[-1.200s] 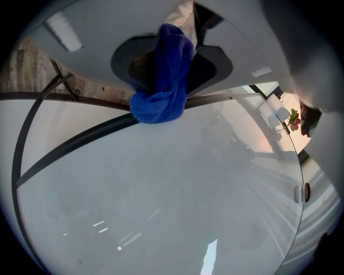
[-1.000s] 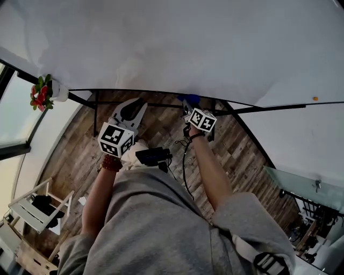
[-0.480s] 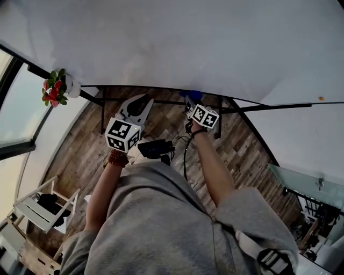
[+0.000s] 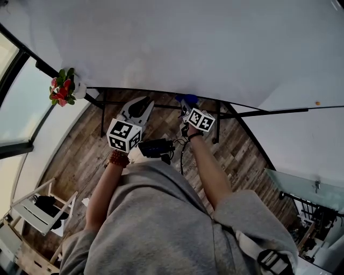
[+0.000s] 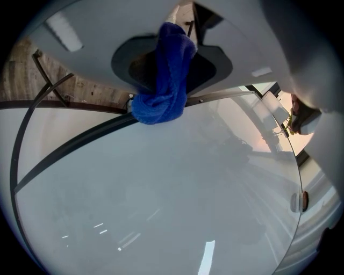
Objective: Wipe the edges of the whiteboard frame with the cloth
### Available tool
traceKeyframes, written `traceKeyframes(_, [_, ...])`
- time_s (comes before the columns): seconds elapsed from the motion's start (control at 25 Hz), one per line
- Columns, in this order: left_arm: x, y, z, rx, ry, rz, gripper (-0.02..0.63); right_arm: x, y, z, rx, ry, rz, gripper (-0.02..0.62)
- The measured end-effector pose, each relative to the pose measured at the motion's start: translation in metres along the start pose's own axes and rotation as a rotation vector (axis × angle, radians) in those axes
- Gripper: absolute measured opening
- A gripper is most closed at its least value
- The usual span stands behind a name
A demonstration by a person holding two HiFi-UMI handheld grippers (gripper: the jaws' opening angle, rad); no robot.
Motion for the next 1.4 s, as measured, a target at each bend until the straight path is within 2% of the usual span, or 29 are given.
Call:
traceKeyframes(0.4, [0.016,0.011,-0.005,-0.015,0.030,0.051,0.069,0.021,-0.020,-0.015,0.008,-0.054,0.057,0.147])
traceKeyframes(0.76, [0.013,0.014,-0.013,0.001,0.025,0.075,0.069,0.033,-0.034,-0.021,0.038,-0.060,0.129,0.147])
traceKeyframes(1.4, [0.015,0.034,-0.020,-0.002,0.029,0.157,0.069,0.061,-0.054,-0.035,0.121,0.011,0.218,0.146])
Point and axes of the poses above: the fingertips, and each gripper's own axes: y backward along the fingers, x to its left, z out of its top, the point moved 10 cm from there along y, backward along the fingers, and after that the axes turned 5 degrees about -y, right-handed, at the moved point
